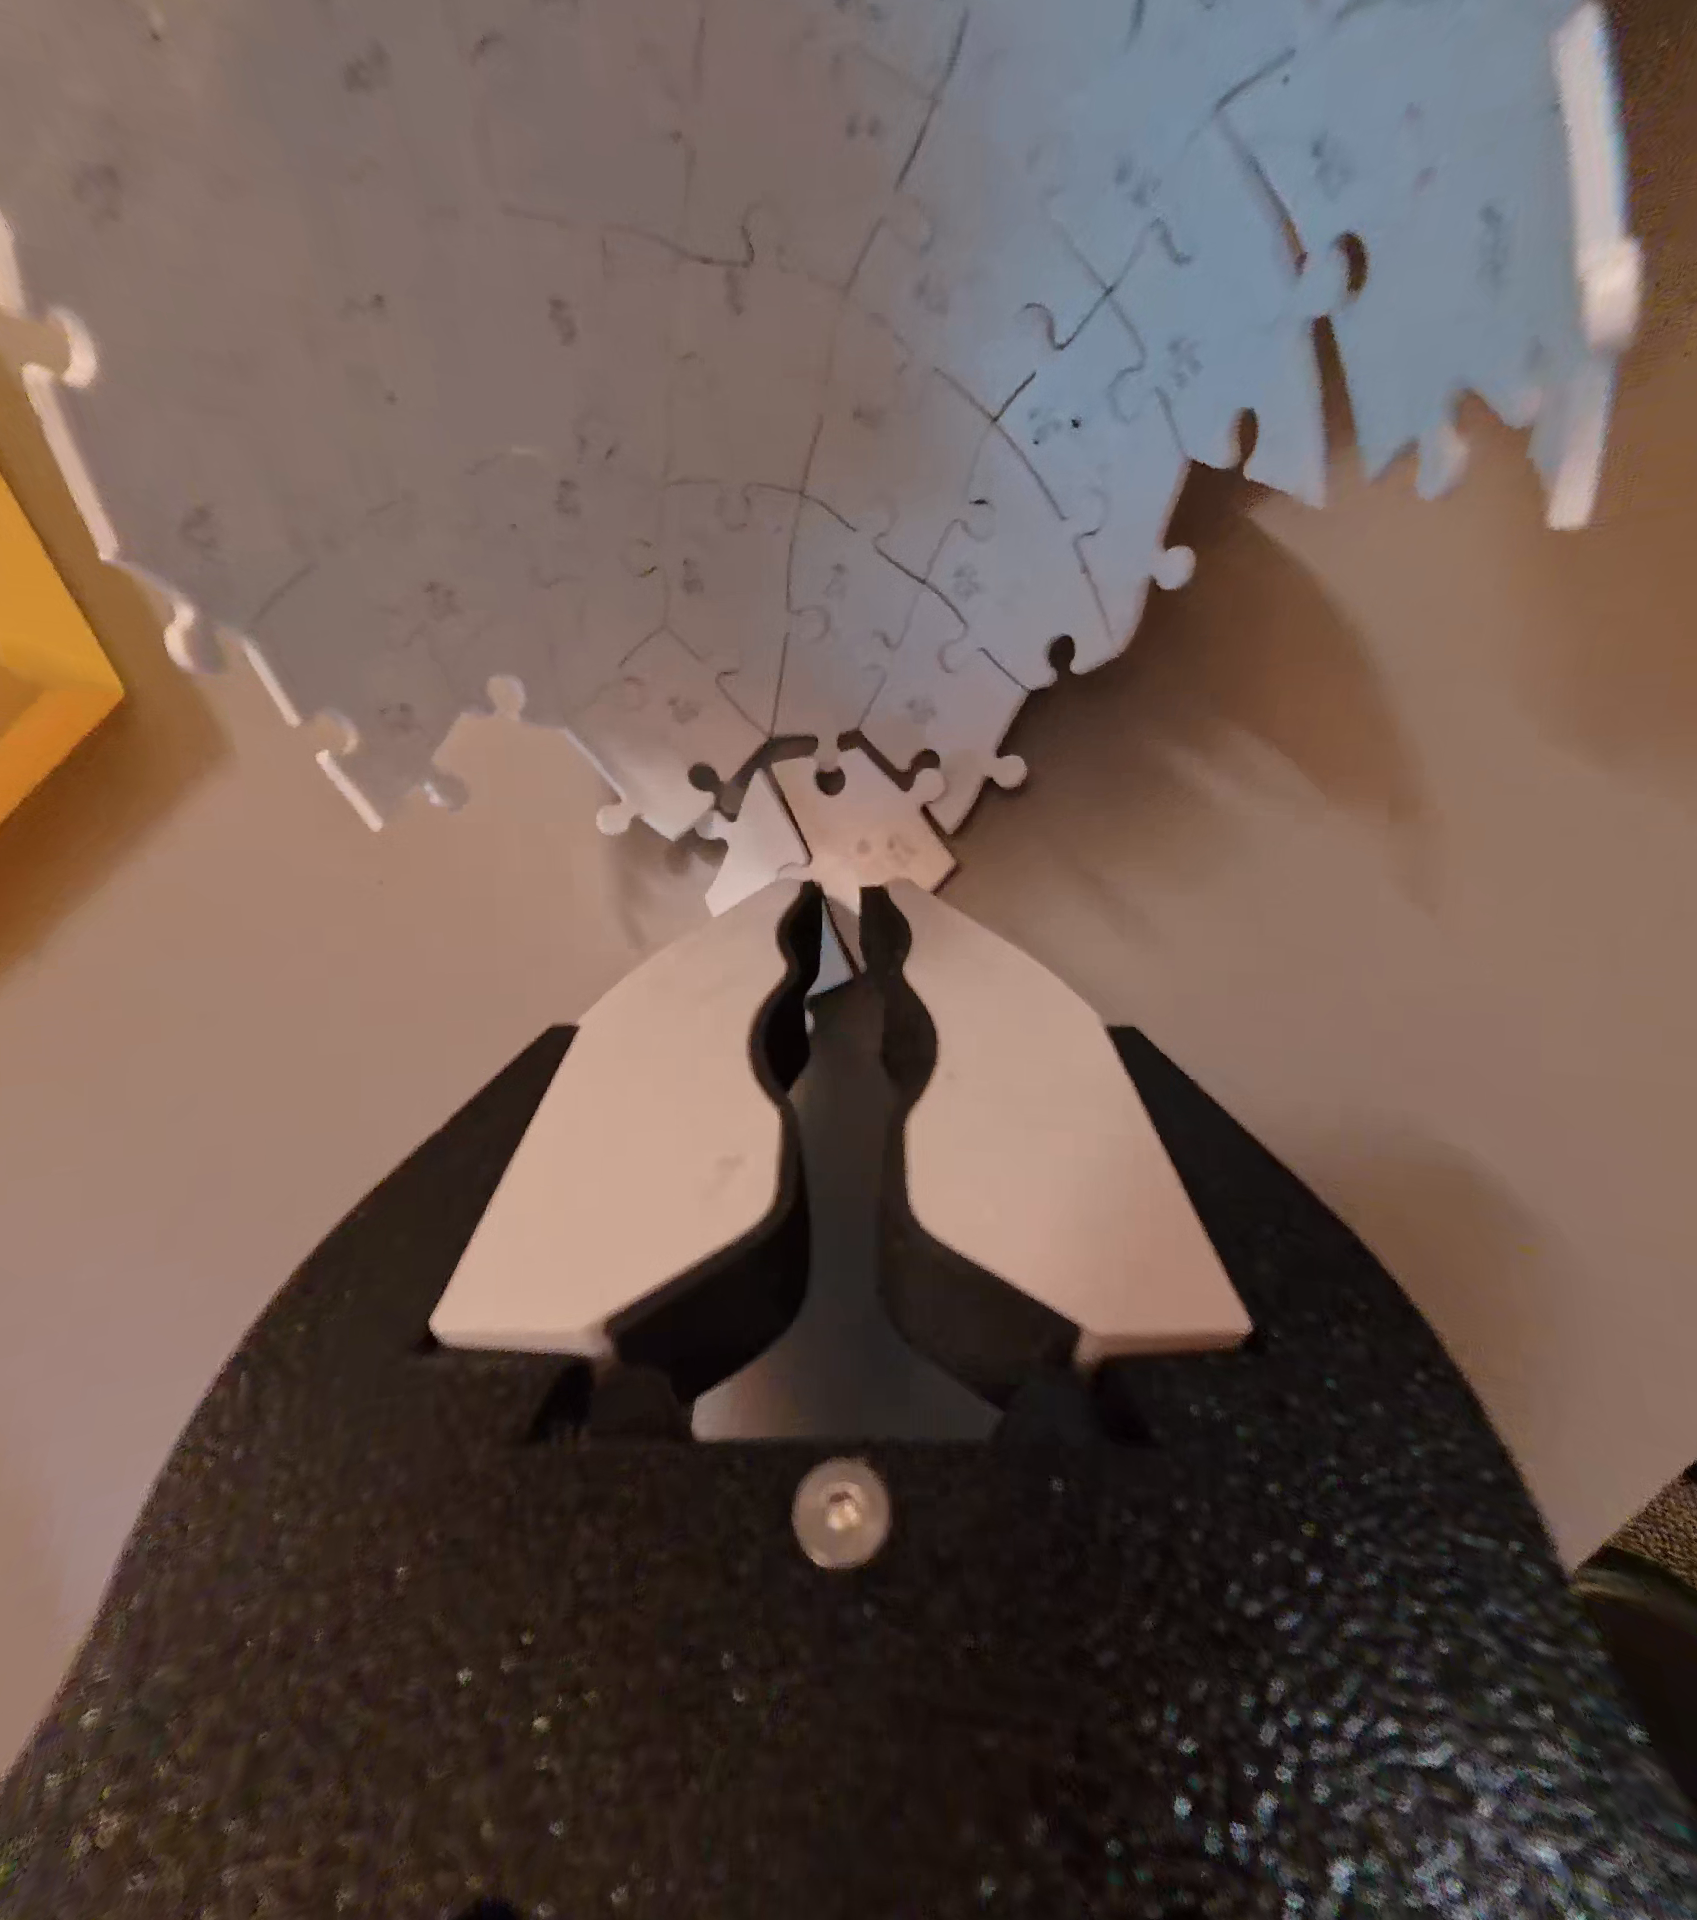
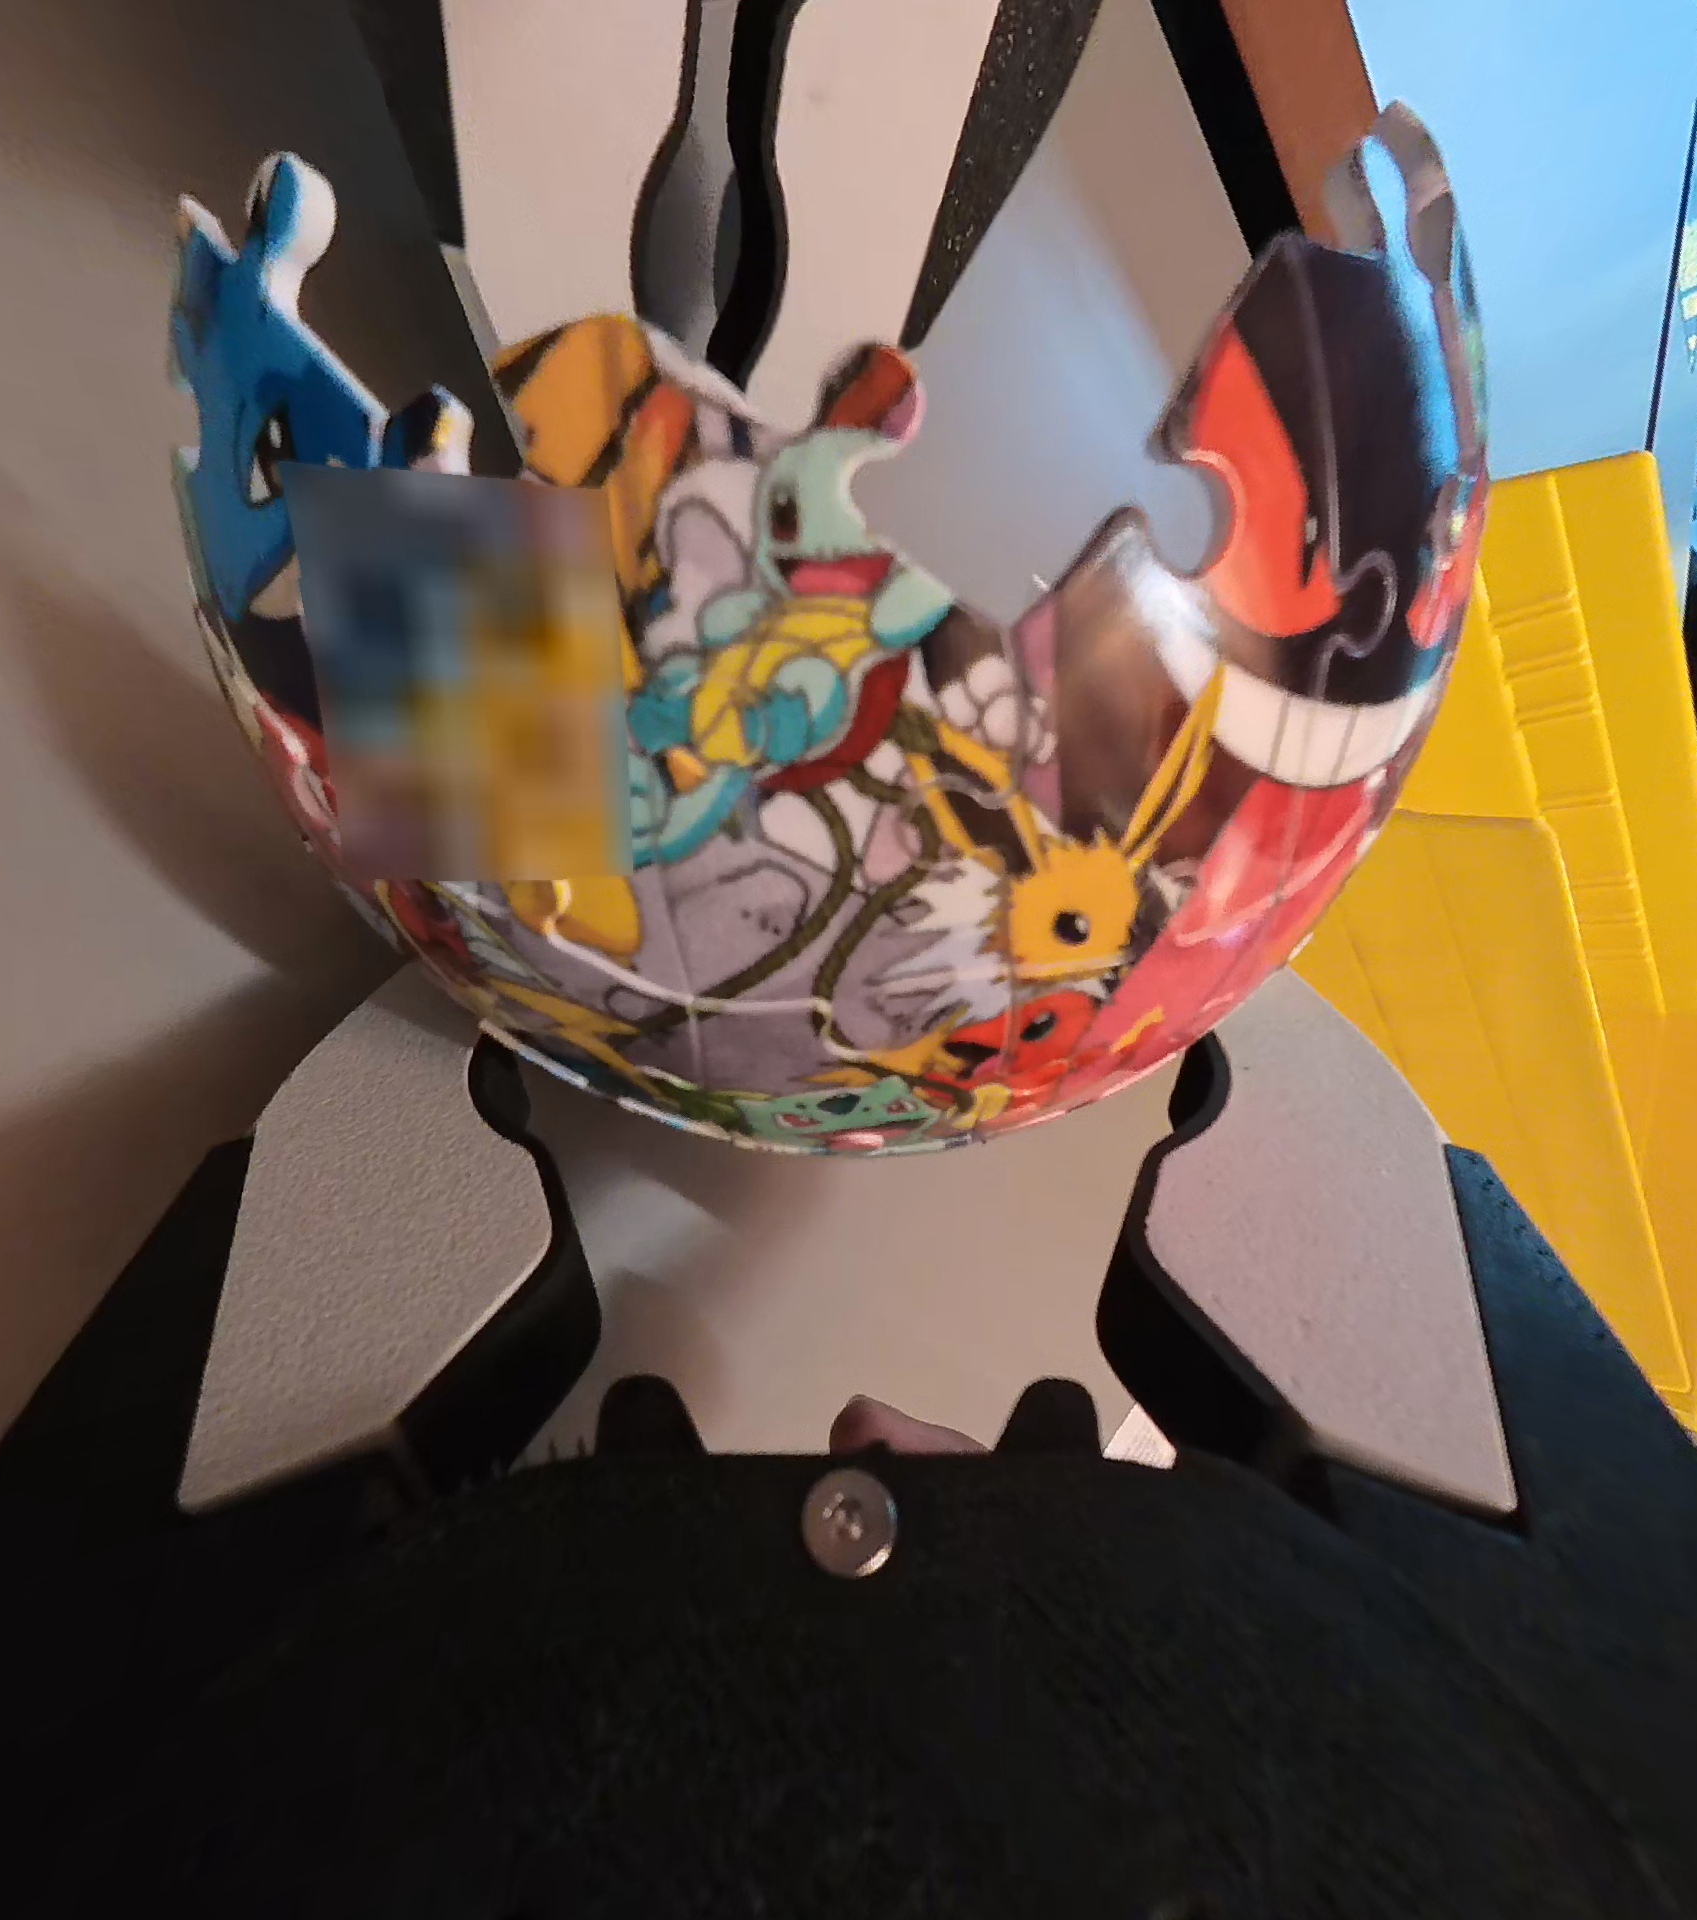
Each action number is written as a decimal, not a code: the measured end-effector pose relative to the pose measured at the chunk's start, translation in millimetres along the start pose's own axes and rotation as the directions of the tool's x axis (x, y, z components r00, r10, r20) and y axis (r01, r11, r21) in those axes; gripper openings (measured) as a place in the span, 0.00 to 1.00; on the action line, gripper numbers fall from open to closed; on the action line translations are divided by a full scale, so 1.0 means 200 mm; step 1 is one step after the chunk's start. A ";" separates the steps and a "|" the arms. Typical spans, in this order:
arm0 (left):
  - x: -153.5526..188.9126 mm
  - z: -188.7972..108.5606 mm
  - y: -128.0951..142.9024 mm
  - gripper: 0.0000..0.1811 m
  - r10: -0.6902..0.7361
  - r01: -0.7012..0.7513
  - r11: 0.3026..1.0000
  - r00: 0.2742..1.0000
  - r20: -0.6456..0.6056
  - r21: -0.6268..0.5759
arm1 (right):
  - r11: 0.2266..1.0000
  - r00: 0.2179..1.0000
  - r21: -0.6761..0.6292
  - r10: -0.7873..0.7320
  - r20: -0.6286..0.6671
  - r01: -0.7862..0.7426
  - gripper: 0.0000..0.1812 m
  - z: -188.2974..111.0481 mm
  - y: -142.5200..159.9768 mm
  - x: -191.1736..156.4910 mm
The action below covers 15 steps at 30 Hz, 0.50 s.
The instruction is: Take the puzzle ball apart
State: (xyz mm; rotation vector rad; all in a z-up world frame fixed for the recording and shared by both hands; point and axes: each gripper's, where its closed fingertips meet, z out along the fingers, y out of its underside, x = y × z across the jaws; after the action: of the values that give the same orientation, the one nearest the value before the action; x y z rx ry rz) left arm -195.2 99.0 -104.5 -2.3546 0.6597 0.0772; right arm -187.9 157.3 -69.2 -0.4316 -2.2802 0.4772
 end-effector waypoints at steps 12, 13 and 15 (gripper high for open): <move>0.00 0.00 -0.02 0.03 0.086 -0.088 0.995 0.995 0.058 0.039 | 1.000 1.000 -0.005 -0.007 -0.006 0.007 0.68 0.00 -0.01 0.00; 0.00 0.01 -0.02 0.04 0.094 -0.097 0.994 0.994 0.056 0.050 | 1.000 1.000 -0.007 -0.011 -0.006 0.011 0.68 0.00 -0.01 0.00; -0.01 0.01 -0.03 0.04 0.114 -0.117 0.991 0.992 0.047 0.070 | 1.000 1.000 -0.013 -0.020 -0.007 0.019 0.68 0.00 -0.01 0.00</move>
State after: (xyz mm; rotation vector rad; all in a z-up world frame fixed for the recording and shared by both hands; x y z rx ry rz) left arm -192.7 105.0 -101.6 -2.2383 0.7655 0.1521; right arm -188.6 155.7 -69.0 -0.4164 -2.2797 0.4510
